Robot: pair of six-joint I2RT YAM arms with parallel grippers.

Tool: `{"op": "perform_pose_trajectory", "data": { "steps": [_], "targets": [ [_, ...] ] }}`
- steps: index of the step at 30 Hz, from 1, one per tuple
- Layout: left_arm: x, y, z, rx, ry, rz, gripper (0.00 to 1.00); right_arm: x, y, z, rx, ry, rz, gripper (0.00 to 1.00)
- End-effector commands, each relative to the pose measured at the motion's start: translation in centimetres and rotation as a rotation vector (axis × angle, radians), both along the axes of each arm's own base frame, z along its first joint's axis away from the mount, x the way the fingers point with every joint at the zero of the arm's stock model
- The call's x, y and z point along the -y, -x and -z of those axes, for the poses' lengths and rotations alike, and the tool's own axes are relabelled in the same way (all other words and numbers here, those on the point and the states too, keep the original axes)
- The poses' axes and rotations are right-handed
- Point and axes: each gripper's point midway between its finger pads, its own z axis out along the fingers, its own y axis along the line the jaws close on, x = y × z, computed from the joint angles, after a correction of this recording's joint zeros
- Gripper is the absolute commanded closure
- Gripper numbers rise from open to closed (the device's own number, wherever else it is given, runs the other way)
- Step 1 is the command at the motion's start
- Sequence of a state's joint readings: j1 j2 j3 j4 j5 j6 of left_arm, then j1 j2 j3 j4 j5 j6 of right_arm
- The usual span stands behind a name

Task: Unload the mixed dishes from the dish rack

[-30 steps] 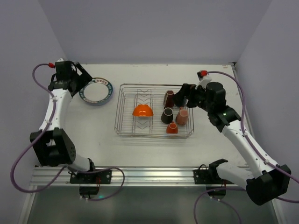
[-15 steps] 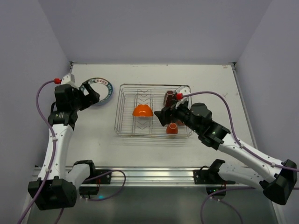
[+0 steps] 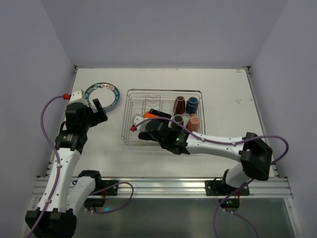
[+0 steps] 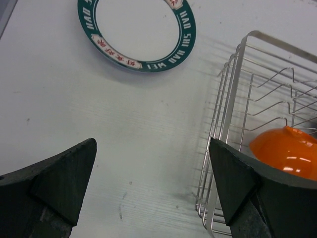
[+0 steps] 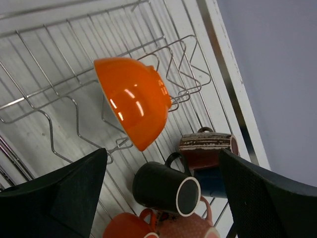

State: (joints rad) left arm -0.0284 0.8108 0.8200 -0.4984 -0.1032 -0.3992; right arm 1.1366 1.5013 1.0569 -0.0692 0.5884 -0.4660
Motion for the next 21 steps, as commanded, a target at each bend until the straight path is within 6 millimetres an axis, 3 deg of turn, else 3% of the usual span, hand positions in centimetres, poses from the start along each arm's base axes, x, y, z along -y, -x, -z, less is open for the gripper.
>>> {"op": "perform_pose_trajectory", "data": {
  "steps": [1, 9, 21],
  "targets": [
    [-0.2, 0.7, 0.2, 0.009, -0.047, -0.008, 0.00, 0.0, -1.4, -2.0, 0.125, 0.111, 0.050, 0.06],
    [0.7, 0.9, -0.1, 0.027, -0.043, 0.026, 0.00, -1.7, -1.8, 1.7, 0.093, 0.244, -0.010, 0.09],
    [1.6, 1.1, -0.3, 0.047, -0.037, 0.067, 0.00, -3.4, -4.2, 2.3, 0.194, 0.286, -0.027, 0.09]
  ]
}}
